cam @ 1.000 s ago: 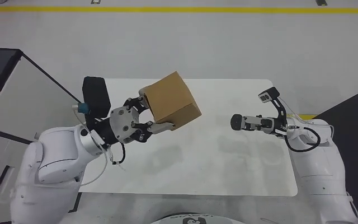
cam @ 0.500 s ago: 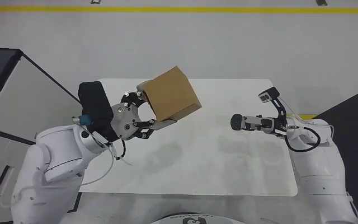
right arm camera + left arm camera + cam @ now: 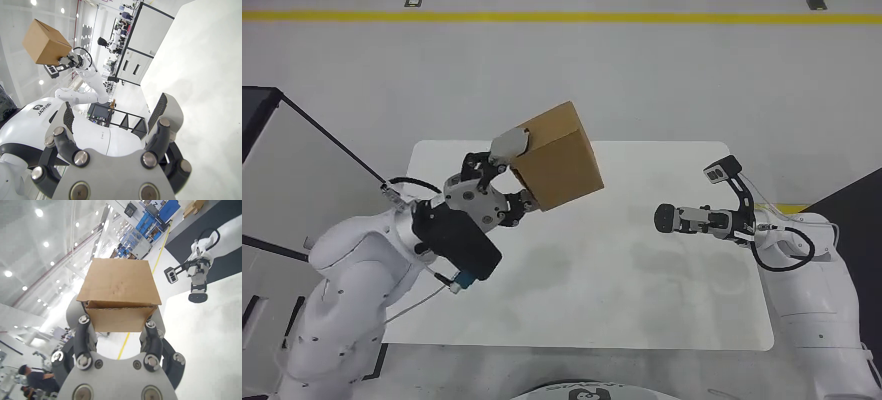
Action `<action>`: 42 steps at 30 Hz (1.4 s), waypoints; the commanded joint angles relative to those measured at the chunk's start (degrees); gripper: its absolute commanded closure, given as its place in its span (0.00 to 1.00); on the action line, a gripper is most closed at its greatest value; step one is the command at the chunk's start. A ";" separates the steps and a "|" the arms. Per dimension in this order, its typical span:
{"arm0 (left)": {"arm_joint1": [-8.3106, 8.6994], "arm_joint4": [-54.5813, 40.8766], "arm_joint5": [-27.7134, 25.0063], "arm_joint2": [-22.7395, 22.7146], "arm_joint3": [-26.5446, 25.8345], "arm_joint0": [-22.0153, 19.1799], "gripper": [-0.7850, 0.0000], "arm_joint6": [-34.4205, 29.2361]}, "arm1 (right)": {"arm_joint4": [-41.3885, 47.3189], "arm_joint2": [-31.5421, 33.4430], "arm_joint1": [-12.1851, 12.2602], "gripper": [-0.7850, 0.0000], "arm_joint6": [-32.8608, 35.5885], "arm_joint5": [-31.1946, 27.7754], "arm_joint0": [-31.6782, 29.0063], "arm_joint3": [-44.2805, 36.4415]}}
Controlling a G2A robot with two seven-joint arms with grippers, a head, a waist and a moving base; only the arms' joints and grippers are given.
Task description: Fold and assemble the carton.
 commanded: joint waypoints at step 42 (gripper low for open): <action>0.96 18.20 22.61 -1.60 7.60 2.76 1.00 24.06 | 0.00 0.00 0.00 0.00 0.00 0.00 0.00 0.00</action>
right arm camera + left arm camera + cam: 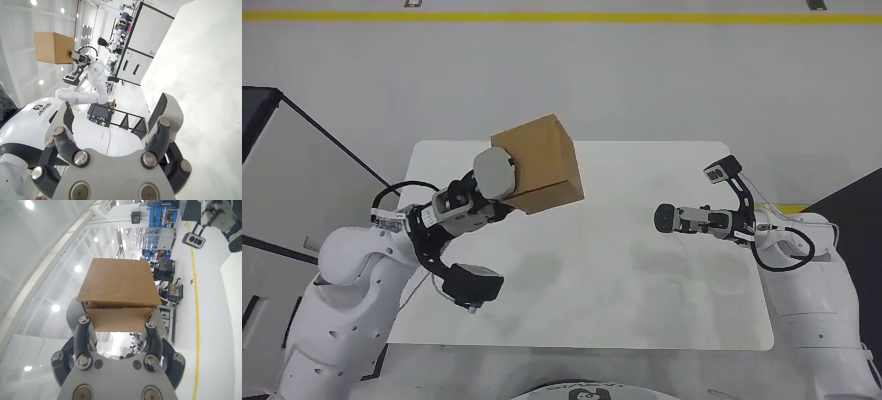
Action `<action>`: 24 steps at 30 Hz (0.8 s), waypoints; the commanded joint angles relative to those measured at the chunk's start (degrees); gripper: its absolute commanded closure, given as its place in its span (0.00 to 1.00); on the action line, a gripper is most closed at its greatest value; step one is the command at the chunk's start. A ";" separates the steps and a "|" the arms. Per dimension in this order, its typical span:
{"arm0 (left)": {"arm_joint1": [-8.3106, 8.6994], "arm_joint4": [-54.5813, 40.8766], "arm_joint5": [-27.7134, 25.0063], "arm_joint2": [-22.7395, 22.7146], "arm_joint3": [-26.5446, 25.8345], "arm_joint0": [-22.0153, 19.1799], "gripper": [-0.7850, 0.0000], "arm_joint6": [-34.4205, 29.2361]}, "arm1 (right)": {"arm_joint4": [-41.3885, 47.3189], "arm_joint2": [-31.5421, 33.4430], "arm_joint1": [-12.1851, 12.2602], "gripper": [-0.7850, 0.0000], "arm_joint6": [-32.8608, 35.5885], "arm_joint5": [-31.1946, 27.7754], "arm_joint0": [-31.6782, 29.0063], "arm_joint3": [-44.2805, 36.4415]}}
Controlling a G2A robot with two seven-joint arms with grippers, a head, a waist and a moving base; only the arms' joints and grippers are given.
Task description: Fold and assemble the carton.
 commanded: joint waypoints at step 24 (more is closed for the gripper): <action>-0.48 -37.34 -22.06 2.72 9.35 -2.51 1.00 6.21 | 0.00 0.00 0.00 0.00 0.00 0.00 0.00 0.00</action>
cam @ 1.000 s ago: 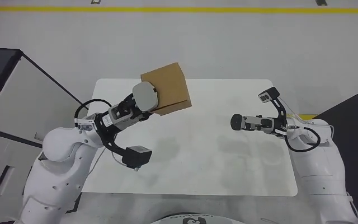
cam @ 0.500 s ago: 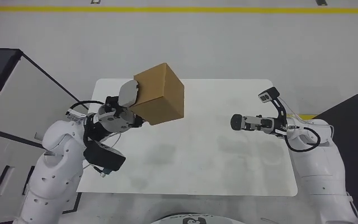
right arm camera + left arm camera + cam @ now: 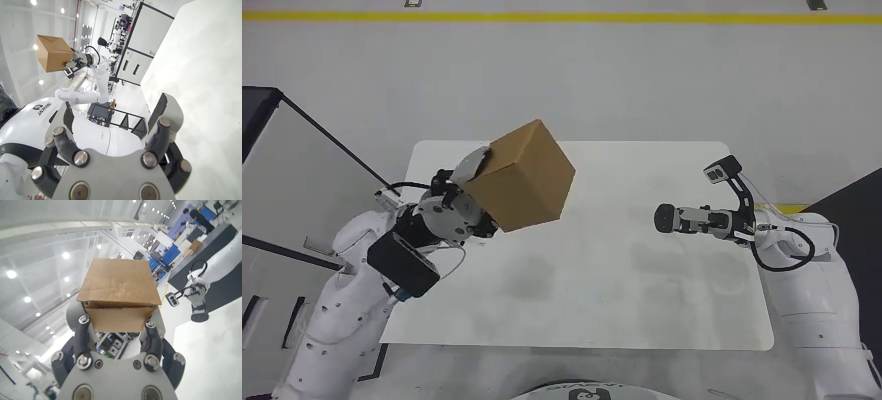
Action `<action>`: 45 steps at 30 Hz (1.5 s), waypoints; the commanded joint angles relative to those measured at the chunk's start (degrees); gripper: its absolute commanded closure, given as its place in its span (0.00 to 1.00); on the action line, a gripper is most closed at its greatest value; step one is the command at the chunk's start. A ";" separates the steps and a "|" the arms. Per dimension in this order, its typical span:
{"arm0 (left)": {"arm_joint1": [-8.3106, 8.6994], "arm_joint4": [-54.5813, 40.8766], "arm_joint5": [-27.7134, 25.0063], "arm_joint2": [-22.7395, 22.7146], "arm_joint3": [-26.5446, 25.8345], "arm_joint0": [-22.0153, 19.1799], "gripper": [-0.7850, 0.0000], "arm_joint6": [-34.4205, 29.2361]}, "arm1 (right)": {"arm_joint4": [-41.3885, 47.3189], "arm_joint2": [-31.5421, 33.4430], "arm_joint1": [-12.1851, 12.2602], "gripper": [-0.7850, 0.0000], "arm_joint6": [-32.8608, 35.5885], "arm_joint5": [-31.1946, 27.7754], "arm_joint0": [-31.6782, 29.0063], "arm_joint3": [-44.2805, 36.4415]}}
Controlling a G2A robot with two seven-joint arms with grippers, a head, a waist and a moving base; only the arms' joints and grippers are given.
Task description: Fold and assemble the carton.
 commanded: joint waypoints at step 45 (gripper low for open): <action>-0.94 -54.00 -11.58 5.60 -0.45 3.21 1.00 -34.03 | 0.00 0.00 0.00 0.00 0.00 0.00 0.00 0.00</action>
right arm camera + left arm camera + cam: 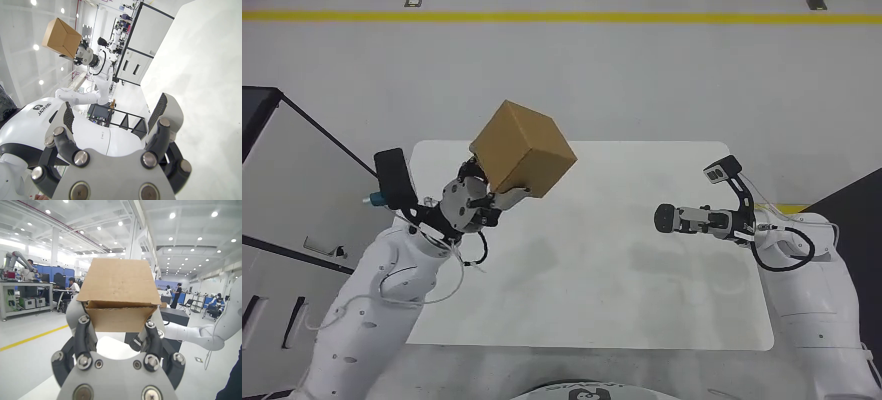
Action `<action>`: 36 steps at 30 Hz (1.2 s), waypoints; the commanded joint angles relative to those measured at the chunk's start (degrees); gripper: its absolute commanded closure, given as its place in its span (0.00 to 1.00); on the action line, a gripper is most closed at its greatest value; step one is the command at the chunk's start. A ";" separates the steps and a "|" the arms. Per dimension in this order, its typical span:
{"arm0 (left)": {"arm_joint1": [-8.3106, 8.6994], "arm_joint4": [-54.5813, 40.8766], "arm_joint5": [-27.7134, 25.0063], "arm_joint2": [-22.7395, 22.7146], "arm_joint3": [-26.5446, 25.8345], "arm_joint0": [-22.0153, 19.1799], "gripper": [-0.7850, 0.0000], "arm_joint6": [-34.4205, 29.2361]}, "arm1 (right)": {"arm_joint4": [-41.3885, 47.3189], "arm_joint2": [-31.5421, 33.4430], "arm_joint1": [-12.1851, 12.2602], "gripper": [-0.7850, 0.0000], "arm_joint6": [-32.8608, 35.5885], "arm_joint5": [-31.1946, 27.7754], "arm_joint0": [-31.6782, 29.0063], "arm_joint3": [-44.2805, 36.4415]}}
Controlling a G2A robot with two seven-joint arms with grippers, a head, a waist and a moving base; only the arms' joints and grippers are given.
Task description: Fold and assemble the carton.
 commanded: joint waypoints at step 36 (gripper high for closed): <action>-0.98 -113.66 34.46 6.13 0.20 -0.08 1.00 -45.49 | 0.00 0.00 0.00 0.00 0.00 0.00 0.00 0.00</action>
